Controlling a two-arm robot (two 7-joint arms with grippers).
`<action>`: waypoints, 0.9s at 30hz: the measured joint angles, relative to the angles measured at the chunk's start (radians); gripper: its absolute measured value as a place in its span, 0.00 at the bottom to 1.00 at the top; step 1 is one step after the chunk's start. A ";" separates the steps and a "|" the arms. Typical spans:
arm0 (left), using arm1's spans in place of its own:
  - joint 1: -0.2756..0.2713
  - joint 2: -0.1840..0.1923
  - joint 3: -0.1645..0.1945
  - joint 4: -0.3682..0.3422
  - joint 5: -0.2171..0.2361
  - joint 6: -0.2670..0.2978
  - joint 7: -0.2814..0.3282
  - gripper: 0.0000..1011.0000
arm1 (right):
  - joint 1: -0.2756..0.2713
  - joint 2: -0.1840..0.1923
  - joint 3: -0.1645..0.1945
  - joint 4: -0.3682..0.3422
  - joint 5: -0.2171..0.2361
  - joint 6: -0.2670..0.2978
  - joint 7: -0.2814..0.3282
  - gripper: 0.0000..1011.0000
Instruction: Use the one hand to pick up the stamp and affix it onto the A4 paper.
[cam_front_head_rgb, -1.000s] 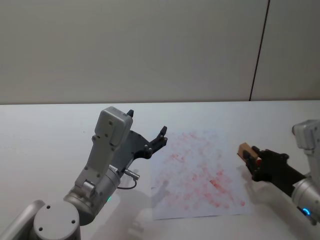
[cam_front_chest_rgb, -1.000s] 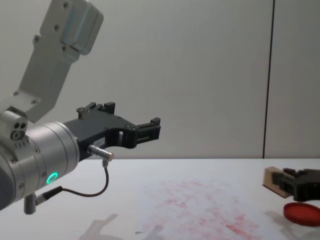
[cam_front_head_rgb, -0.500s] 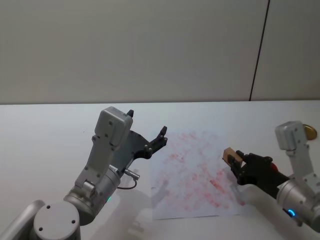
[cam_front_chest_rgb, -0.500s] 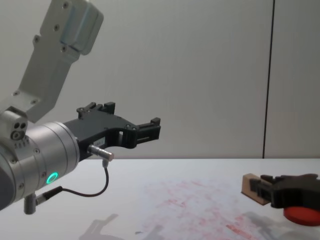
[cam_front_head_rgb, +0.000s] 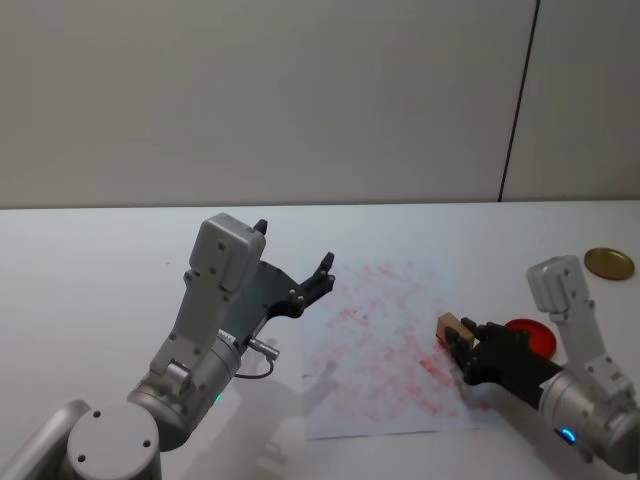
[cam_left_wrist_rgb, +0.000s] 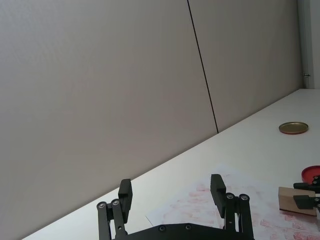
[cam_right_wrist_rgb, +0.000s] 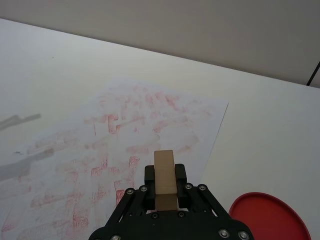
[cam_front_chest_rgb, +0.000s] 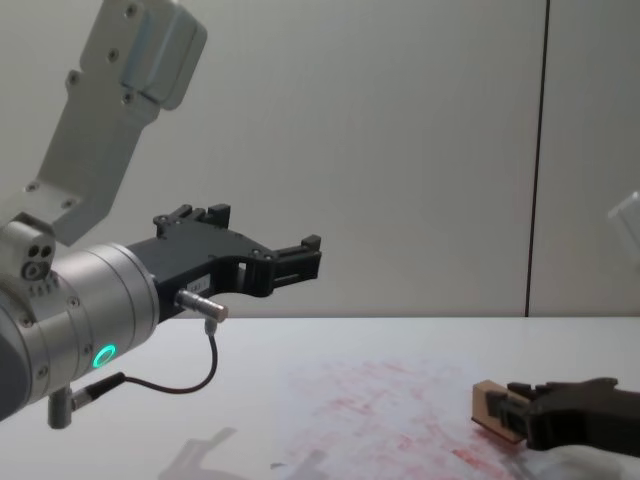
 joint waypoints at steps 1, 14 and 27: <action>0.000 0.000 0.000 0.000 0.000 0.000 0.000 0.98 | 0.001 -0.002 -0.002 0.005 -0.002 0.002 0.000 0.22; 0.000 0.000 0.000 0.000 0.000 0.000 0.000 0.98 | 0.011 -0.010 -0.008 0.027 -0.011 0.013 -0.001 0.22; 0.000 0.000 0.000 0.000 0.000 0.000 0.000 0.98 | 0.014 -0.011 -0.008 0.028 -0.004 0.024 -0.007 0.22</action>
